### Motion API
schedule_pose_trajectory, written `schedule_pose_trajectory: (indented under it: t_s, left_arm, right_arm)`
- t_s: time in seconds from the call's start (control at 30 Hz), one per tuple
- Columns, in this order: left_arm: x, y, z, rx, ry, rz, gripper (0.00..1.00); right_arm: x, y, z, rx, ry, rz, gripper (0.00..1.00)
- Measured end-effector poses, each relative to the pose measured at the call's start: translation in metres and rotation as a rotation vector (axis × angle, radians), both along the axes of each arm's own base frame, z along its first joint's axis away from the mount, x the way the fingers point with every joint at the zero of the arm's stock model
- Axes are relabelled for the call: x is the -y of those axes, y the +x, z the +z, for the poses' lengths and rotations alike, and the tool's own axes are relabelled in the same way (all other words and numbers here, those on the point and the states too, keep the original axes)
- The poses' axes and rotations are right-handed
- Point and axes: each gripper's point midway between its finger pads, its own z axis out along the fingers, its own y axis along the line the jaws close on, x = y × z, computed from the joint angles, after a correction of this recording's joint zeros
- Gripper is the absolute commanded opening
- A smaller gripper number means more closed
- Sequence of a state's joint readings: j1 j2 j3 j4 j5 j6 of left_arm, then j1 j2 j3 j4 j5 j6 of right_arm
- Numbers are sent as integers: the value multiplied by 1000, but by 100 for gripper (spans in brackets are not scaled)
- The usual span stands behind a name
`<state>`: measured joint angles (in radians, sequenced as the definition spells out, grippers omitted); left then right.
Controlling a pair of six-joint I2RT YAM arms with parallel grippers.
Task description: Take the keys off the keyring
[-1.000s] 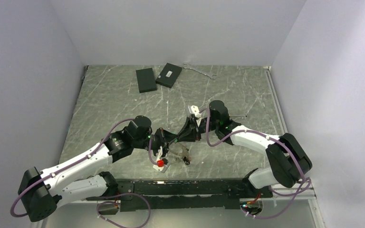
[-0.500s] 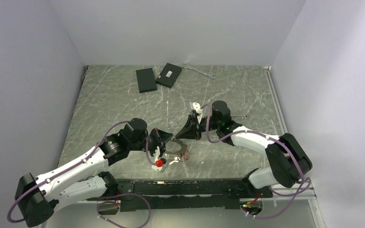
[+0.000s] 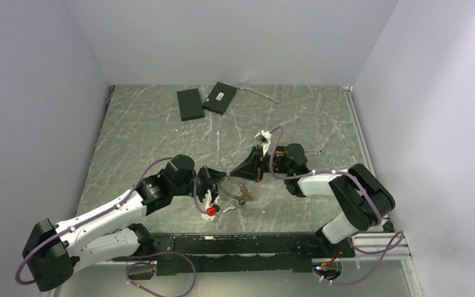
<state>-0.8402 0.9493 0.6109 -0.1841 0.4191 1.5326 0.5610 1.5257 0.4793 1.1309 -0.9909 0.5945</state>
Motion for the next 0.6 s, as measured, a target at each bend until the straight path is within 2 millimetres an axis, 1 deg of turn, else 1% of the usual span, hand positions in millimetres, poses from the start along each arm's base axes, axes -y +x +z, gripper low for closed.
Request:
schedule_pose_trajectory:
  t_s: [0.13, 0.33, 0.47, 0.53, 0.6]
  left_arm:
    - [2, 3, -2, 4, 0, 5, 0]
    - [0, 7, -3, 16, 2, 25, 0]
    - [1, 9, -1, 29, -8, 29, 0]
    - [2, 10, 1, 39, -13, 27, 0]
    - [1, 11, 1, 53, -8, 22, 0]
  right_arm:
    - [1, 5, 1, -26, 19, -41, 0]
    - [6, 4, 1, -67, 38, -85, 0]
    - [8, 3, 8, -26, 46, -94, 0]
    - [9, 3, 10, 11, 44, -93, 12]
    - [10, 1, 8, 42, 32, -80, 25]
